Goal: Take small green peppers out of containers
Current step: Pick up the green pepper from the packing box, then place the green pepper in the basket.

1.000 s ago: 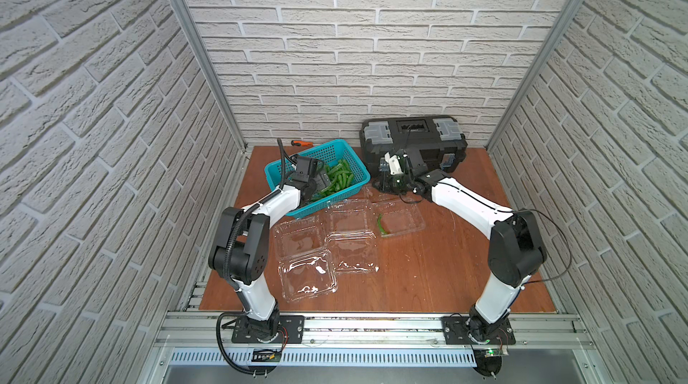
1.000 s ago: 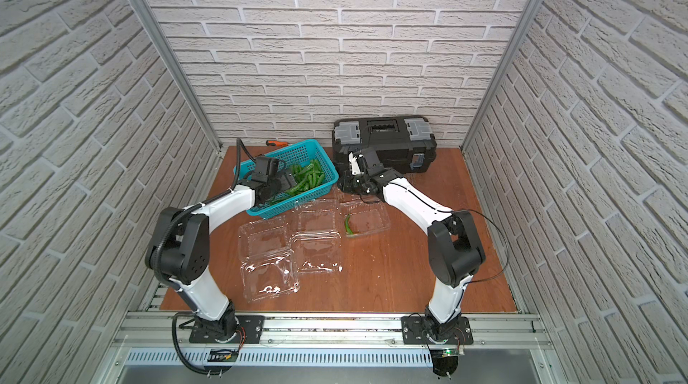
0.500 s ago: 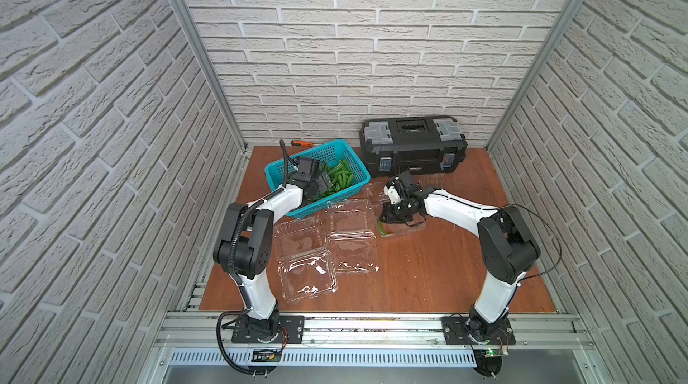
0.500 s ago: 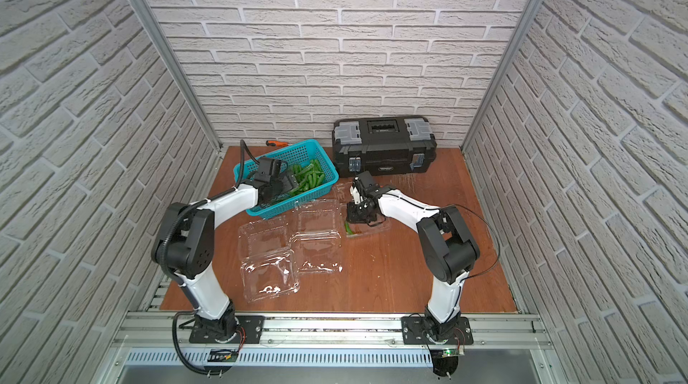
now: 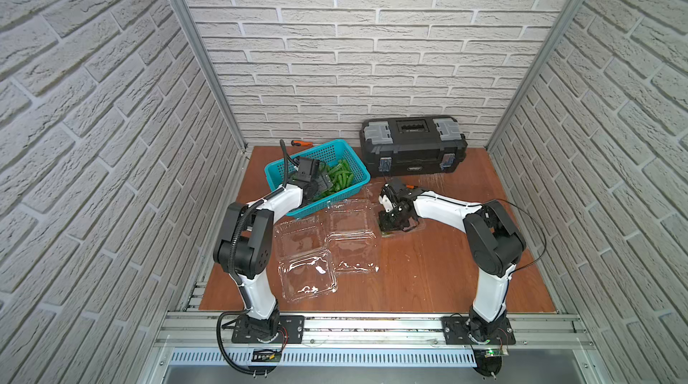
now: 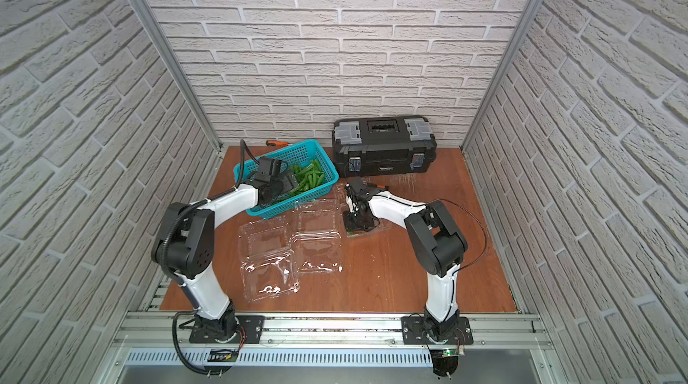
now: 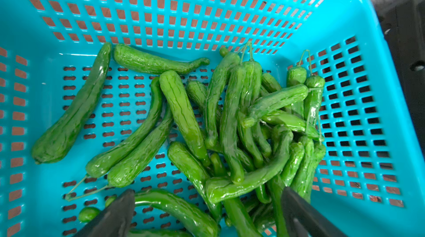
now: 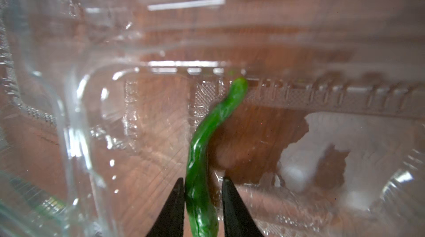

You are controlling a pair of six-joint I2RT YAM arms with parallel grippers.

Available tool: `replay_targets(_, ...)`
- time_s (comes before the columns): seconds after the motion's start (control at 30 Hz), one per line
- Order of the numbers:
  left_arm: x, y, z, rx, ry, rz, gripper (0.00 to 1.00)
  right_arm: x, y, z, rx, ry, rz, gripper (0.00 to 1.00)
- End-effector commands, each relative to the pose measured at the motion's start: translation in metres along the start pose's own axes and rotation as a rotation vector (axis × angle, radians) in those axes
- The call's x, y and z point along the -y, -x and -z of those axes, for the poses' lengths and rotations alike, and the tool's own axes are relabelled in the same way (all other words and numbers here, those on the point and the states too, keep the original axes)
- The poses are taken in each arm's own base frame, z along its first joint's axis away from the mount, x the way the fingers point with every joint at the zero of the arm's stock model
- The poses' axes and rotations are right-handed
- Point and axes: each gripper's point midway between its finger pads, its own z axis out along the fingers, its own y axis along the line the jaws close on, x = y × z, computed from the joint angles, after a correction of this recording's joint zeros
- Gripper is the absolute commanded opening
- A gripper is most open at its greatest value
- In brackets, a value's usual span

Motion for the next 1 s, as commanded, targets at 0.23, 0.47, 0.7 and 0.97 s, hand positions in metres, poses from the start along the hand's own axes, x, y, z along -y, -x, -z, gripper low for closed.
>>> replay_targets(0.23, 0.01, 0.012, 0.007, 0.045, -0.034, 0.002, 0.98, 0.021, 0.014, 0.018, 0.055, -0.186, -0.003, 0.04)
replay_targets(0.47, 0.012, 0.021, 0.015, 0.097, -0.057, 0.011, 0.99, 0.006, 0.063, 0.075, 0.255, -0.187, 0.0, 0.03)
replay_targets(0.7, 0.002, 0.034, 0.027, 0.161, -0.012, 0.002, 0.98, -0.072, 0.146, 0.138, 0.493, 0.096, 0.081, 0.03)
replay_targets(0.97, -0.005, 0.053, 0.046, 0.241, 0.03, -0.027, 0.98, -0.12, 0.203, 0.151, 0.603, 0.326, 0.084, 0.34)
